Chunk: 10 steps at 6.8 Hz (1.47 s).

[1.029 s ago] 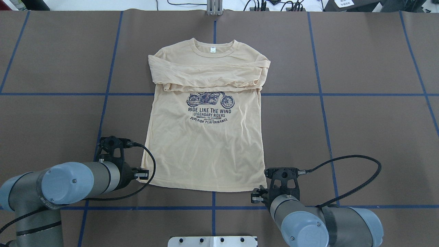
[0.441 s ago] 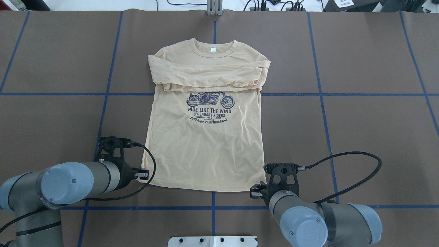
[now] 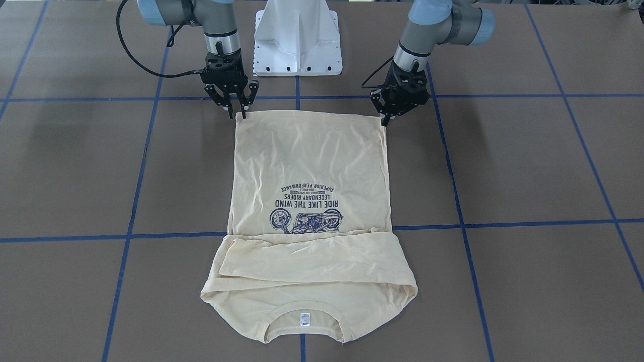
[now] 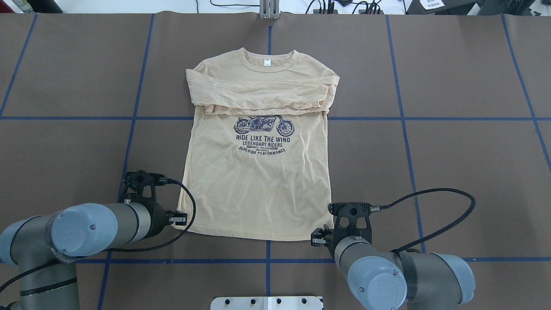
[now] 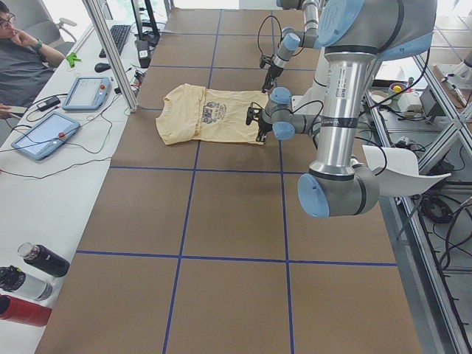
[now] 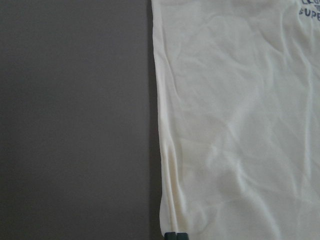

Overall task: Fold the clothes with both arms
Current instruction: 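Close both grippers on the hem corners nearest the robot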

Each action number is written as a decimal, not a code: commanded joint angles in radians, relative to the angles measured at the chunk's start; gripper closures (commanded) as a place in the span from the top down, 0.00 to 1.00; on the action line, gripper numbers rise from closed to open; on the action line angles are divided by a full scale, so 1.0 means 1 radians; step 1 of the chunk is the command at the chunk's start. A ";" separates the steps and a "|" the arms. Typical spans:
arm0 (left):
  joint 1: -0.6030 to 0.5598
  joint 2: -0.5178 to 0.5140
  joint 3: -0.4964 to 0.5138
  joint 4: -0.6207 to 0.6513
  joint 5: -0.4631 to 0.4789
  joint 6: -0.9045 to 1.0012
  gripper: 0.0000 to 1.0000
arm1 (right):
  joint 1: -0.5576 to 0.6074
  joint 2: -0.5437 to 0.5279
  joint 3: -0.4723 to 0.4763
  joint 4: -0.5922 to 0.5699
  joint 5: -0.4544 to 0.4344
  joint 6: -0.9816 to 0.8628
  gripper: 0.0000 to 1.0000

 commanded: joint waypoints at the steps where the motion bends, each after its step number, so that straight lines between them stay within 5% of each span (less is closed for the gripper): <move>1: 0.000 -0.001 0.000 0.000 0.000 0.000 0.00 | -0.001 0.001 -0.012 0.000 -0.001 0.003 0.44; 3: 0.000 -0.003 0.000 0.000 0.000 0.000 0.00 | -0.001 0.004 -0.013 0.000 -0.001 0.004 0.35; 5: 0.000 -0.003 0.000 0.002 -0.027 0.002 0.00 | -0.001 0.004 -0.013 0.000 -0.001 0.004 0.00; 10: -0.002 0.008 -0.034 0.006 -0.030 0.007 0.00 | 0.007 0.002 0.021 0.000 -0.002 0.001 0.00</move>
